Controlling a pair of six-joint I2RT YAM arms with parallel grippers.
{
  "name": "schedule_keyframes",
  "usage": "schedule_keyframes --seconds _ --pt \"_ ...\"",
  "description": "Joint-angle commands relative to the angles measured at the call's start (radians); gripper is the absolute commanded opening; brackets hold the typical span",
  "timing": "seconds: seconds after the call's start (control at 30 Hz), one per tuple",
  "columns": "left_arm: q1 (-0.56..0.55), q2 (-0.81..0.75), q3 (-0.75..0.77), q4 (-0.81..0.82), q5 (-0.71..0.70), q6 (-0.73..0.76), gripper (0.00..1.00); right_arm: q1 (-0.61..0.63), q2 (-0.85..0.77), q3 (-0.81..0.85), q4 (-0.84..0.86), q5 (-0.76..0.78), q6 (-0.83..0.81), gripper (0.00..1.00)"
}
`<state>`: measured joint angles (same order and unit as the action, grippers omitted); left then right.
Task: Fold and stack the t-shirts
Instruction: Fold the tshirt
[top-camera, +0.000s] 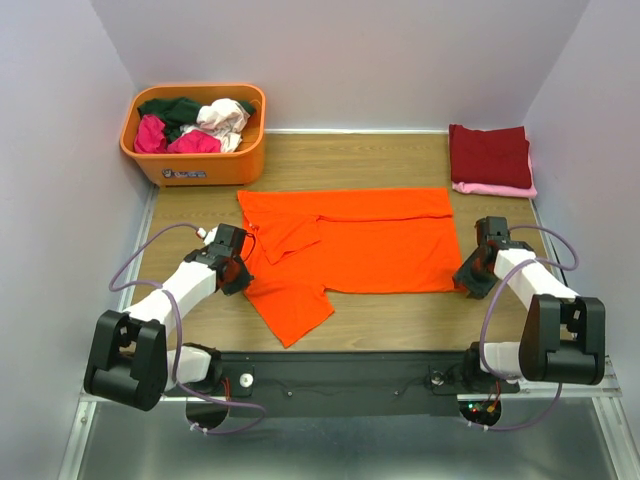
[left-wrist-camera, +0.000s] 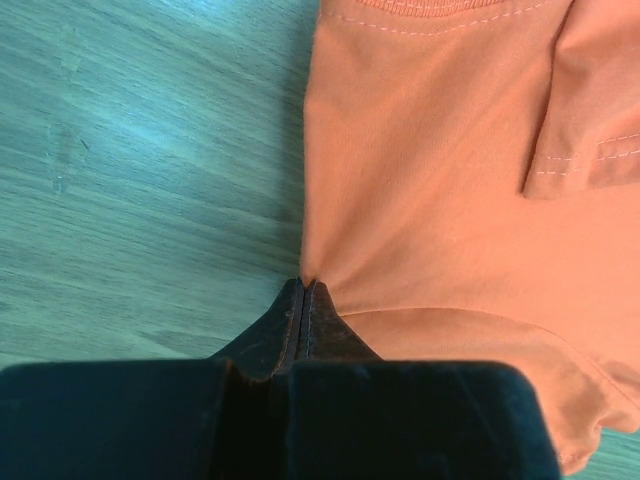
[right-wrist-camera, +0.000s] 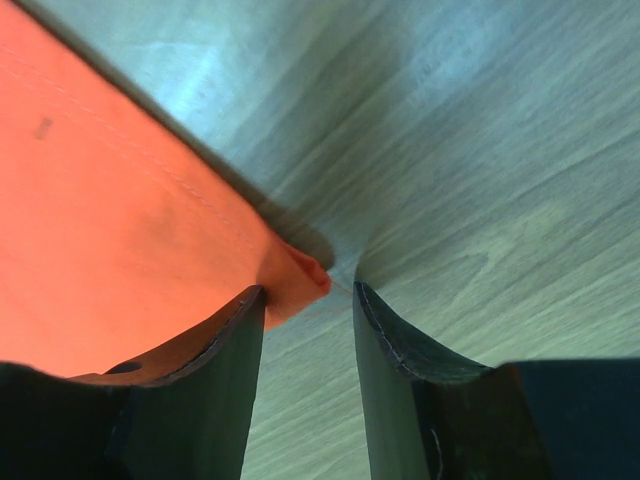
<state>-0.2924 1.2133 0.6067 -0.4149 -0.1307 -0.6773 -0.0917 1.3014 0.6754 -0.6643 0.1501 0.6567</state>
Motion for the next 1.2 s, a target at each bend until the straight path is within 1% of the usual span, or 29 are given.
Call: schedule_keyframes --seconds 0.0,0.23,0.27,0.33,0.37,0.43,0.47,0.53,0.57,0.83,1.17 --pt "0.007 -0.023 0.036 -0.027 -0.001 0.012 0.0 -0.006 0.004 -0.016 0.022 0.002 0.037 0.46" --pt "0.01 -0.023 0.036 -0.025 0.008 0.012 0.0 -0.009 0.027 -0.074 0.069 0.005 0.064 0.45" --pt "0.012 -0.024 0.036 -0.025 0.008 0.013 0.0 -0.008 0.032 -0.077 0.072 0.009 0.067 0.4" --pt "0.015 -0.031 0.036 -0.028 0.009 0.012 0.0 -0.008 0.032 -0.073 0.074 0.012 0.067 0.33" --pt "0.021 -0.032 0.036 -0.028 0.011 0.012 0.0 -0.008 0.029 -0.07 0.072 0.025 0.066 0.27" --pt "0.029 -0.032 0.039 -0.035 0.019 0.012 0.0 -0.009 0.015 -0.056 0.072 0.04 0.057 0.2" --pt "0.032 -0.034 0.041 -0.036 0.022 0.012 0.0 -0.009 0.004 -0.05 0.072 0.06 0.052 0.13" --pt "0.042 -0.032 0.045 -0.042 0.028 0.015 0.0 -0.011 -0.002 -0.039 0.071 0.065 0.037 0.07" --pt "0.048 -0.035 0.047 -0.048 0.029 0.016 0.0 -0.011 -0.007 -0.027 0.069 0.06 0.034 0.02" --pt "0.067 -0.055 0.077 -0.085 0.031 0.031 0.0 -0.011 -0.044 0.016 0.049 0.026 -0.017 0.01" --pt "0.096 -0.044 0.122 -0.11 0.026 0.064 0.0 -0.011 -0.031 0.165 -0.009 0.019 -0.072 0.01"
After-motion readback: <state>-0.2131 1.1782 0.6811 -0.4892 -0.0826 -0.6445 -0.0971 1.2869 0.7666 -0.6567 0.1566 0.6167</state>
